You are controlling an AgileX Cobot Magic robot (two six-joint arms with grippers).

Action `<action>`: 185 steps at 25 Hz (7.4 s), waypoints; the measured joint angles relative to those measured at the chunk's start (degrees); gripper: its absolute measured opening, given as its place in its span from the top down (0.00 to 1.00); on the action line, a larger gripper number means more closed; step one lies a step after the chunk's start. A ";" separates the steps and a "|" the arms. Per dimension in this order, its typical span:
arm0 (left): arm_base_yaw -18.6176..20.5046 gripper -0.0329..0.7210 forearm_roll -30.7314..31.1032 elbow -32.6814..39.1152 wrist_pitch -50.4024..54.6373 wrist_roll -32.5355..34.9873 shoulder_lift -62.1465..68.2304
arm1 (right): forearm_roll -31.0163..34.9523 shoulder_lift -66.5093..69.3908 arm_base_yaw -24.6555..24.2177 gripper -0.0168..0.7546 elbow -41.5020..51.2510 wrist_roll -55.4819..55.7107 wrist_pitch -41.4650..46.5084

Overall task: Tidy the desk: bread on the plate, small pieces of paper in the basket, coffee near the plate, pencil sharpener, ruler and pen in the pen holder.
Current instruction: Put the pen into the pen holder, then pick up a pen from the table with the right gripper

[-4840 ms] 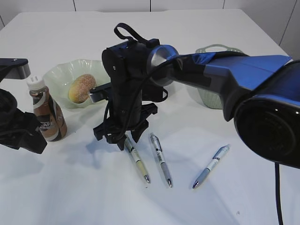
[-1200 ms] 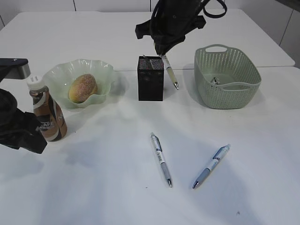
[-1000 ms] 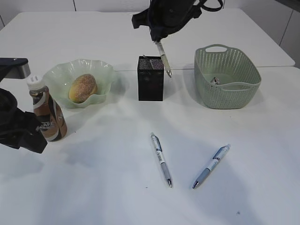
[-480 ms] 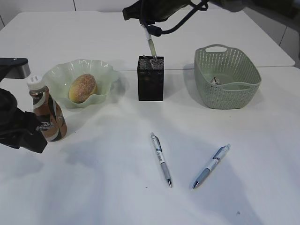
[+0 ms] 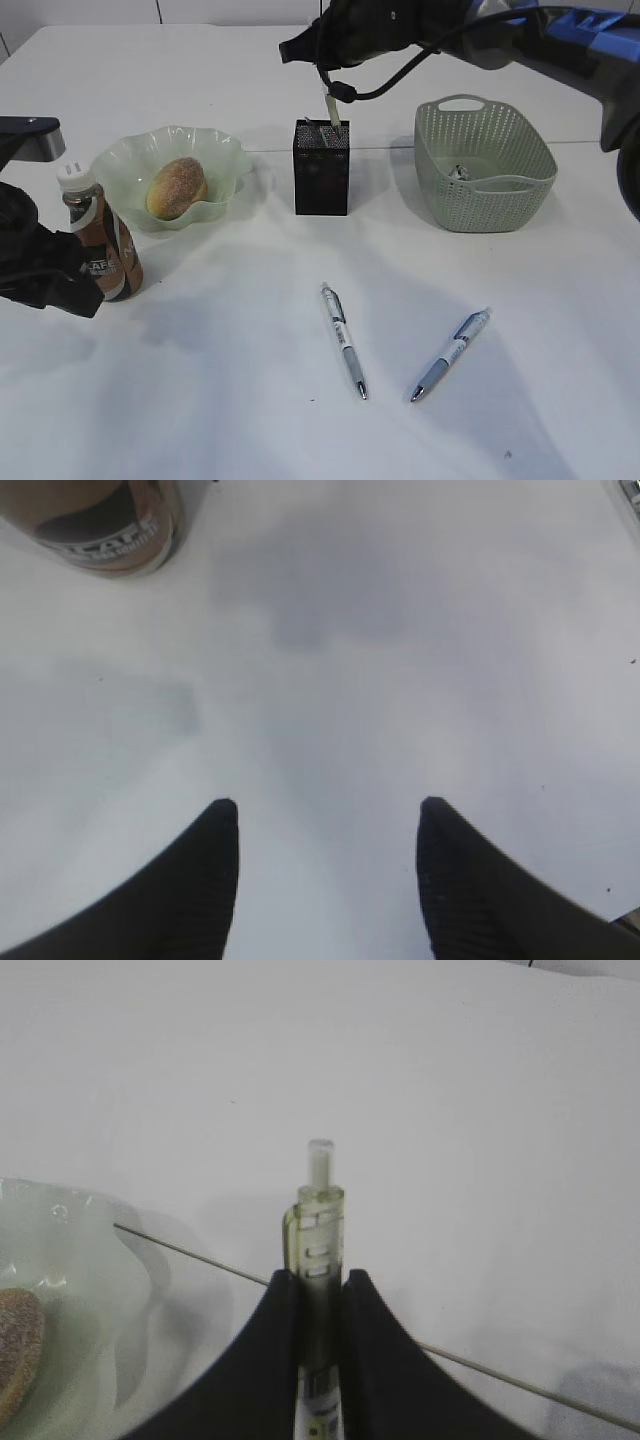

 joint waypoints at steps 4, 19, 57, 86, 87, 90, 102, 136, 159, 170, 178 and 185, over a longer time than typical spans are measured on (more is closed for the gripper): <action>0.00 0.43 0.00 0.00 -0.32 0.00 0.00 | 0.83 0.48 -0.38 0.87 0.64 0.00 0.00; 0.00 0.43 0.13 0.00 -0.77 0.00 0.00 | 3.34 1.46 -0.68 0.87 1.89 0.19 0.02; 0.00 0.43 0.13 0.00 -2.12 0.00 0.00 | 6.22 2.99 -0.68 0.87 2.62 -1.79 -0.22; 0.00 0.43 0.13 0.00 -2.25 0.00 0.00 | 6.62 -0.62 -0.68 0.52 2.88 -1.88 0.72; 0.00 0.43 0.13 0.00 -2.25 0.00 0.00 | 6.50 -1.30 -0.68 0.52 2.88 -2.30 2.70; 0.00 0.43 0.13 0.00 -2.25 0.00 0.00 | 6.41 -3.60 -0.68 0.52 2.88 -2.30 6.54; 0.00 0.43 0.13 0.00 -2.25 0.00 0.00 | 6.48 -11.04 -0.68 0.52 2.88 -2.30 32.94; 0.00 0.43 0.13 0.00 -2.05 0.00 0.05 | 9.26 -33.04 0.26 0.57 32.50 -2.30 46.12; 0.00 0.43 0.13 0.00 -1.95 0.00 0.05 | 11.63 -45.25 5.21 0.57 59.27 0.04 27.99; 0.00 0.43 0.13 0.00 -1.95 0.00 0.05 | 13.32 -34.19 7.82 0.57 47.56 0.89 33.80; 0.00 0.43 0.13 0.00 -2.25 0.00 0.05 | 12.01 -23.79 11.53 0.57 38.48 6.26 37.77; 0.00 0.43 0.13 0.00 -2.25 0.00 0.05 | 11.22 -17.75 11.53 0.57 32.57 7.84 40.74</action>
